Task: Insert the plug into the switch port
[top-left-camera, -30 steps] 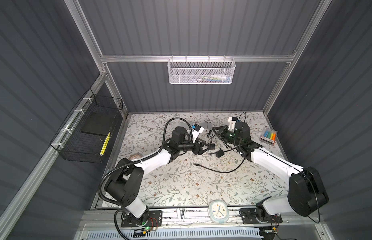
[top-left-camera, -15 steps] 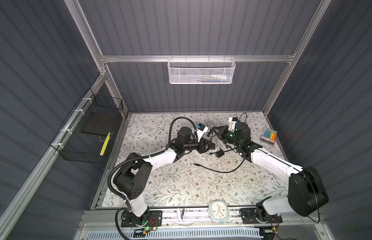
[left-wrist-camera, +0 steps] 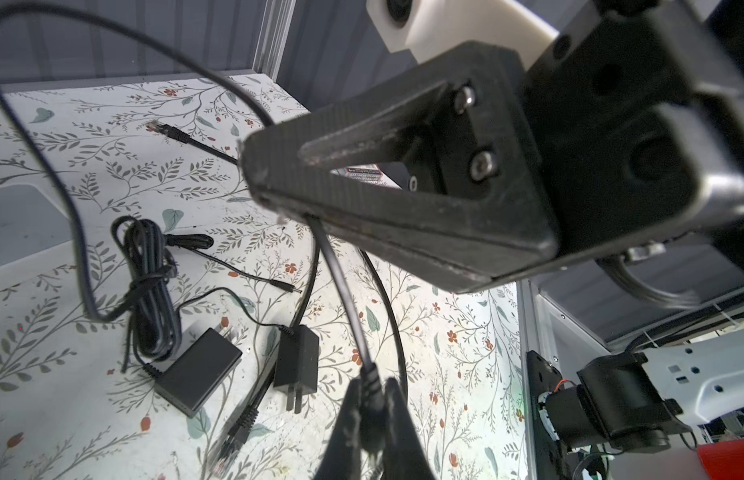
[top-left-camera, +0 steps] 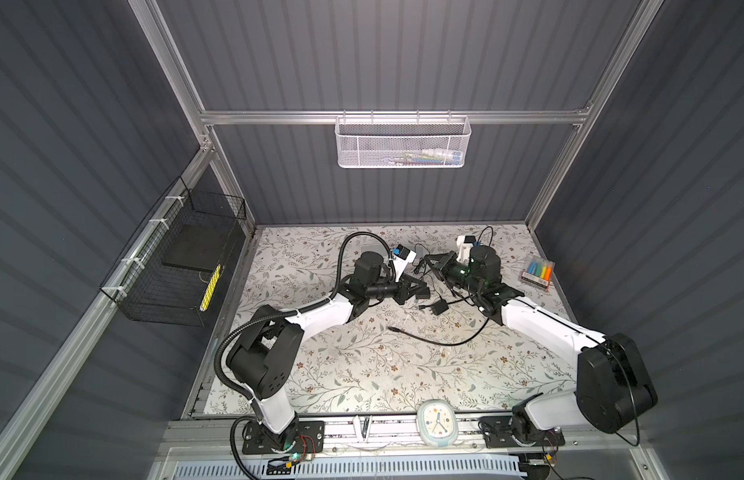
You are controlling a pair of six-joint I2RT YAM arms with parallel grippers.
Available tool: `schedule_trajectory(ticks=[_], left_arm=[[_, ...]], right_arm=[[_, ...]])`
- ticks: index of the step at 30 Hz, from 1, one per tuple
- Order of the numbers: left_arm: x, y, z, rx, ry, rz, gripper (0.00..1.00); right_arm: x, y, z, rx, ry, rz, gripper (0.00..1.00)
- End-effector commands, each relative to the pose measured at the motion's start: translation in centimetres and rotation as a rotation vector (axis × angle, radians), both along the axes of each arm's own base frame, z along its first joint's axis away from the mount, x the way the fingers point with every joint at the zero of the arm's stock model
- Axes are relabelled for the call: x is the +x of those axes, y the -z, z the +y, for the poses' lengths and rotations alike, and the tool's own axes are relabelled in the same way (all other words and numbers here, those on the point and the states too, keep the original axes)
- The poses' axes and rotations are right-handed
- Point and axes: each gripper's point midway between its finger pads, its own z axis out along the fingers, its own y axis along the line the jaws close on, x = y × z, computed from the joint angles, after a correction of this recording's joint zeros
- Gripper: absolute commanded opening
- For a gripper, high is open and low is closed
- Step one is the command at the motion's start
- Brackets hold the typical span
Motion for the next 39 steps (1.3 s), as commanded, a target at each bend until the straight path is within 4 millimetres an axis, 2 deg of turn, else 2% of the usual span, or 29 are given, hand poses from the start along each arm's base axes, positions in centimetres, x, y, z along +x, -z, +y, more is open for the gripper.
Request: schedule_trajectory(ticks=[1,3,5,6,8,9,12,14,19,20,21,24,29,34,39], left_arm=[[-0.5,-1.3,0.0,0.026,0.027,-0.042,0.01],[-1.1,-1.1,0.3,0.075,0.058,-0.059,0.00],[-1.8,-0.8,0.8,0.132,0.093,-0.066,0.00],[-2.4,-0.8,1.0,0.158,0.118,-0.070,0.01],[-3.3,-0.6,1.6,0.207,0.172,-0.074,0.10],[-3.8,-0.3,1.9,0.237,0.195,-0.073,0.12],[-4.5,0.2,2.9,0.304,0.243,-0.067,0.12],[-4.9,0.1,3.4,0.325,0.273,-0.068,0.10],[-5.6,-1.1,4.6,0.363,0.334,-0.074,0.05],[-6.0,-0.8,5.1,0.378,0.347,-0.060,0.04],[-5.8,-2.1,5.0,0.368,0.352,-0.088,0.03],[-6.6,-2.6,5.7,0.373,0.392,-0.082,0.02],[-7.4,-2.9,6.0,0.362,0.447,-0.064,0.02],[-8.2,-2.6,6.0,0.355,0.509,-0.024,0.02],[-8.5,-2.8,6.0,0.344,0.524,-0.017,0.01]], right_arm=[[-0.4,-0.9,-0.6,-0.033,-0.017,-0.041,0.05],[-1.0,-1.2,-1.0,-0.103,-0.083,-0.054,0.24],[-1.7,-1.9,-2.0,-0.218,-0.143,-0.102,0.36],[-2.1,-2.3,-2.8,-0.301,-0.165,-0.125,0.42],[-3.0,-2.7,-3.9,-0.480,-0.210,-0.174,0.47],[-3.5,-3.1,-4.5,-0.565,-0.235,-0.205,0.49],[-5.2,-3.6,-4.9,-0.729,-0.347,-0.310,0.50],[-6.4,-3.3,-4.8,-0.809,-0.426,-0.370,0.49],[-8.7,-1.3,-4.3,-0.988,-0.577,-0.571,0.45],[-9.2,-0.5,-4.3,-1.015,-0.610,-0.597,0.45],[-9.2,-0.4,-4.0,-1.038,-0.618,-0.657,0.45],[-10.3,-0.7,-3.6,-1.081,-0.639,-0.802,0.47],[-11.3,-0.9,-1.0,-1.035,-0.690,-0.934,0.48],[-11.2,0.5,1.7,-1.067,-0.769,-0.962,0.48],[-10.7,0.4,3.7,-1.071,-0.783,-1.025,0.48]])
